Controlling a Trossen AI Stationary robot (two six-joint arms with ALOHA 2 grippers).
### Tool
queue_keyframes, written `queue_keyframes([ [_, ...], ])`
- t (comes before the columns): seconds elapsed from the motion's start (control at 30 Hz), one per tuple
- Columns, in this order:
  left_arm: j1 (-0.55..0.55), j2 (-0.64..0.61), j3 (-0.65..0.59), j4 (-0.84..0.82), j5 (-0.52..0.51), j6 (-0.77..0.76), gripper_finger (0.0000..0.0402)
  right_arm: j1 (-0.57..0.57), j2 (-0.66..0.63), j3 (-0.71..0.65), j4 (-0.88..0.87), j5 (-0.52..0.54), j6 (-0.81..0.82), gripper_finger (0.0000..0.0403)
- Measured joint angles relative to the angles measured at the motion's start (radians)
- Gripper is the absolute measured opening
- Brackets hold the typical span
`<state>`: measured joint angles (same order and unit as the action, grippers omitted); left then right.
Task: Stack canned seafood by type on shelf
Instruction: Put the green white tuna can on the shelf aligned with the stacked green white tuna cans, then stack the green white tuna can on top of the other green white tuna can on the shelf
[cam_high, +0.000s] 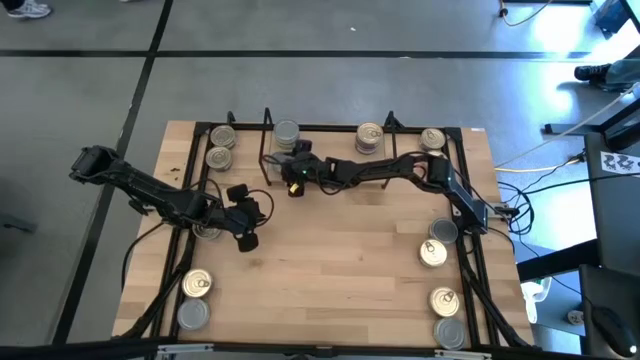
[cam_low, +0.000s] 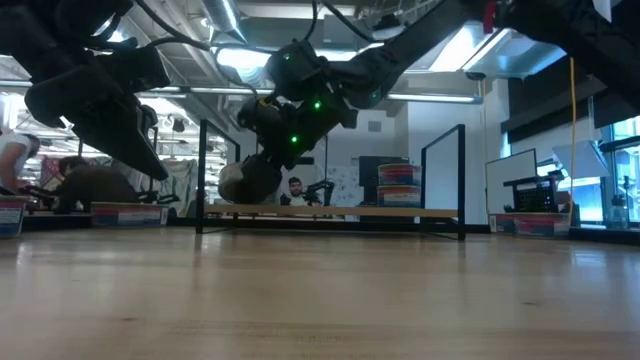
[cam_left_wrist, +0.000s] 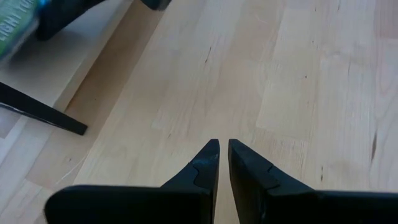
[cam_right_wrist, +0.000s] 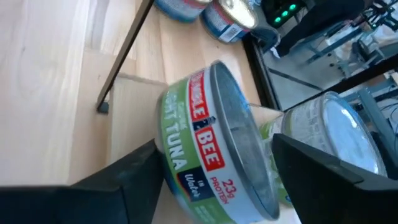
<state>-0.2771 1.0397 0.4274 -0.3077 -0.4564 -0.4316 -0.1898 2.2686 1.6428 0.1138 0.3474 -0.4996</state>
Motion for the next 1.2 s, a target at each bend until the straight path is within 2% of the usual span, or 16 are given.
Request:
queue_keyframes([
  [0.13, 0.000, 0.000, 0.000, 0.000, 0.001, 0.000, 0.0033, 0.000, -0.007, 0.000, -0.013, -0.007, 0.022, 0.0289],
  [0.3, 0.000, 0.000, 0.000, 0.000, 0.001, 0.000, 0.0033, -0.001, -0.007, 0.000, -0.035, -0.069, 0.104, 0.0289],
  [0.7, 0.000, 0.000, 0.000, 0.000, 0.002, 0.000, 0.0033, 0.020, -0.044, 0.000, -0.086, -0.058, 0.109, 0.0289],
  [0.97, -0.002, 0.000, 0.001, 0.001, 0.012, 0.031, 0.0033, 0.128, -0.169, 0.000, -0.303, -0.032, 0.113, 0.0289],
  [1.2, 0.006, 0.000, 0.001, 0.013, 0.013, 0.049, 0.0035, 0.268, -0.184, 0.000, -0.459, -0.026, 0.191, 0.0289],
])
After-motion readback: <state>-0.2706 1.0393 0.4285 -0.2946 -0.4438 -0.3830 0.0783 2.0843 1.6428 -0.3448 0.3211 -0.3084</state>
